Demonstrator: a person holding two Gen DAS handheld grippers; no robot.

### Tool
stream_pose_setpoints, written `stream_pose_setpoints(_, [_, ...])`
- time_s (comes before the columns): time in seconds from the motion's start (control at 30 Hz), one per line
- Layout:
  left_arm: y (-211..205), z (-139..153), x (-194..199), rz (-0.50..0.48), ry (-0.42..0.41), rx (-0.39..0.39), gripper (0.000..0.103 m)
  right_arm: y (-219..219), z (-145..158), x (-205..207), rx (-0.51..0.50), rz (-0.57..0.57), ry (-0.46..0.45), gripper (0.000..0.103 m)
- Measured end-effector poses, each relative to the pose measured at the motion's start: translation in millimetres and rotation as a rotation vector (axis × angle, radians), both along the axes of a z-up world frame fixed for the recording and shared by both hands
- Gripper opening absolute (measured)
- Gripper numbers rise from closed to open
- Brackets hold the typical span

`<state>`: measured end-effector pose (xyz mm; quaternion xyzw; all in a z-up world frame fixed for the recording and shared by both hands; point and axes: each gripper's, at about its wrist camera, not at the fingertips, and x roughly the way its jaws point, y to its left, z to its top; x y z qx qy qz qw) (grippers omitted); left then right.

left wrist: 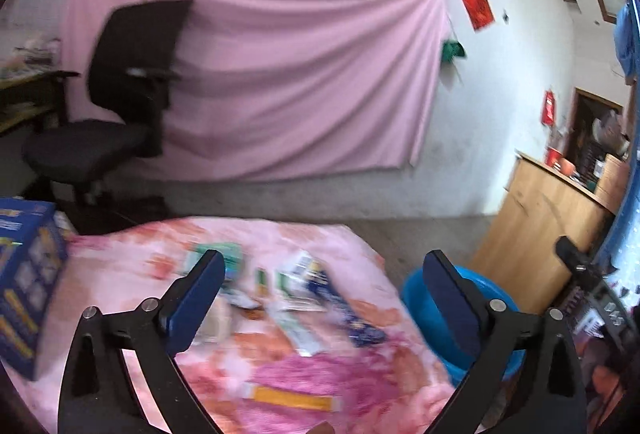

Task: Collect trash
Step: 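Move both tools back over the bed toward the remaining trash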

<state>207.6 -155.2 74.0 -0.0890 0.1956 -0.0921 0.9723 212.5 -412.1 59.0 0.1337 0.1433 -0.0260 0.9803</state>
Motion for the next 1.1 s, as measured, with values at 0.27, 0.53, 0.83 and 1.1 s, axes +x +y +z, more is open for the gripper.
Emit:
stream_pose_setpoints(0.27, [43.5, -1.0, -37.4, 0.105, -0.082, 0.040, 0.099, 36.7, 15.5, -25.1, -0.020, 0.069, -0.163, 0.103])
stream_pose_setpoints(0.53, [80.4, -14.9, -63.1, 0.183, -0.109, 0.062, 0.099, 76.0, 21.5, -37.1, -0.069, 0.164, -0.262, 0.103])
stream_pose_setpoints(0.83, [99.7, -37.9, -51.2, 0.211, 0.010, 0.073, 0.099, 119.8, 7.8, -19.1, -0.177, 0.298, -0.195, 0.103])
stream_pose_setpoints(1.1, [102.7, -47.9, -13.9, 0.161, 0.133, 0.110, 0.099, 134.7, -8.7, 17.2, -0.218, 0.359, -0.007, 0.103])
